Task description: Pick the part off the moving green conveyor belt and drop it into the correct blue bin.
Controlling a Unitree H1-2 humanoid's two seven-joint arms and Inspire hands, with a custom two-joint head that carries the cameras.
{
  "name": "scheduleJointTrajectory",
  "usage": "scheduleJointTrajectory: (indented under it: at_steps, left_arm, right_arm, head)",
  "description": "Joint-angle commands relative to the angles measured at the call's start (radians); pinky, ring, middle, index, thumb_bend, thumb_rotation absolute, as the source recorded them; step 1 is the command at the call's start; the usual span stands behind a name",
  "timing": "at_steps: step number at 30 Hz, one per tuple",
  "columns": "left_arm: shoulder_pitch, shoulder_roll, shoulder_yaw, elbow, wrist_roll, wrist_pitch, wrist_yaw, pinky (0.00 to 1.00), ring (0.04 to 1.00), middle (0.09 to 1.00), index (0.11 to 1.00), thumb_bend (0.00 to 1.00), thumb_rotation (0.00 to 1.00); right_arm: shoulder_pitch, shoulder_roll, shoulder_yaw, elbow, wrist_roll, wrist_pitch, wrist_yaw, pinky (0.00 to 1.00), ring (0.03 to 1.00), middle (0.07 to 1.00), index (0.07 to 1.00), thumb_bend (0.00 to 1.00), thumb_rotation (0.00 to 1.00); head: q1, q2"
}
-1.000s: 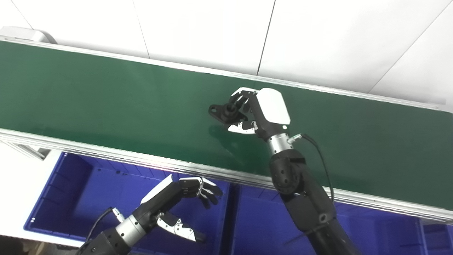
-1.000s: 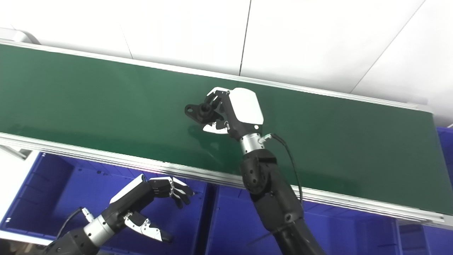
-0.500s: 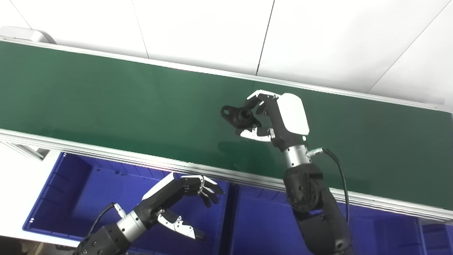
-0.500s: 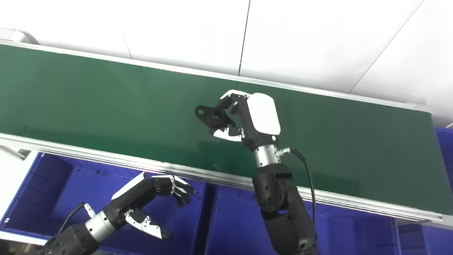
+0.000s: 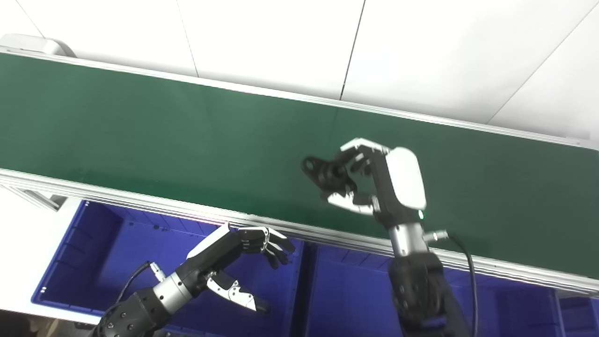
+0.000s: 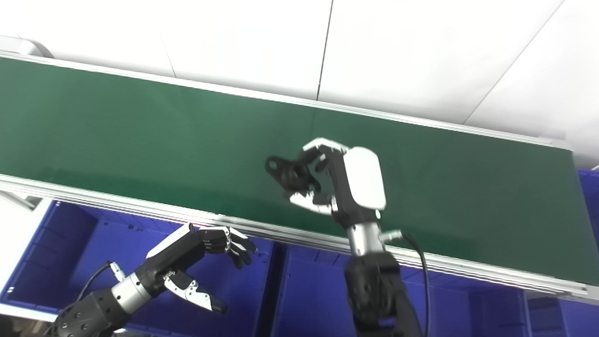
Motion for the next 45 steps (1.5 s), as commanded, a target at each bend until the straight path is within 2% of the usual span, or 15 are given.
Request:
scheduleJointTrajectory:
  at_steps: [1, 7, 14, 21, 26, 31, 38, 42, 45]
  left_arm:
    - [0.004, 0.013, 0.006, -0.016, -0.016, -0.035, -0.001, 0.54, 0.626, 0.72, 0.683, 0.74, 0.2]
    - [0.008, 0.018, 0.011, -0.026, -0.014, -0.031, -0.002, 0.54, 0.637, 0.731, 0.69, 0.71, 0.2]
    - [0.009, 0.023, 0.013, -0.035, -0.029, -0.017, -0.005, 0.56, 0.649, 0.741, 0.702, 0.7, 0.19]
    - [0.008, 0.023, 0.015, -0.03, -0.02, -0.034, -0.003, 0.56, 0.649, 0.738, 0.701, 0.7, 0.21]
    - [0.009, 0.024, 0.015, -0.036, -0.017, -0.032, -0.003, 0.56, 0.645, 0.74, 0.701, 0.7, 0.22]
    - [0.009, 0.027, 0.013, -0.039, -0.037, -0.022, -0.01, 0.56, 0.652, 0.744, 0.704, 0.7, 0.19]
    - [-0.002, 0.034, 0.019, -0.046, -0.056, 0.005, -0.012, 0.58, 0.656, 0.751, 0.708, 0.7, 0.18]
    - [-0.009, 0.04, 0.021, -0.047, -0.068, 0.009, -0.019, 0.58, 0.66, 0.753, 0.712, 0.69, 0.17]
    - [-0.019, 0.044, 0.023, -0.048, -0.07, 0.012, -0.024, 0.58, 0.656, 0.751, 0.712, 0.69, 0.19]
  right_arm:
    - [0.033, -0.001, -0.01, -0.076, 0.01, -0.02, -0.009, 0.33, 0.456, 0.556, 0.486, 0.5, 0.0]
    - [0.151, -0.036, -0.017, -0.169, 0.028, -0.057, -0.007, 0.34, 0.451, 0.542, 0.492, 0.5, 0.0]
    - [0.246, -0.061, -0.025, -0.245, 0.048, -0.074, -0.007, 0.37, 0.471, 0.538, 0.467, 0.5, 0.0]
    - [0.329, -0.072, -0.03, -0.272, 0.064, -0.068, 0.003, 0.36, 0.468, 0.536, 0.478, 0.5, 0.0]
    - [0.387, -0.081, -0.031, -0.255, 0.066, -0.089, -0.017, 0.35, 0.472, 0.538, 0.481, 0.5, 0.0]
    - [0.413, -0.084, -0.029, -0.228, 0.057, -0.111, -0.034, 0.36, 0.474, 0.534, 0.476, 0.5, 0.0]
    - [0.437, -0.068, -0.021, -0.2, 0.048, -0.119, -0.034, 0.38, 0.476, 0.525, 0.474, 0.5, 0.0]
    - [0.44, -0.055, -0.015, -0.195, 0.041, -0.112, -0.035, 0.35, 0.466, 0.536, 0.49, 0.5, 0.0]
    - [0.44, -0.044, -0.014, -0.193, 0.039, -0.102, -0.03, 0.34, 0.459, 0.539, 0.5, 0.5, 0.0]
  head:
    - [0.001, 0.008]
    - [-0.004, 0.019]
    - [-0.01, 0.029]
    - [-0.011, 0.028]
    - [-0.013, 0.028]
    - [-0.013, 0.032]
    - [-0.055, 0.067]
    - [-0.079, 0.078]
    - [-0.109, 0.109]
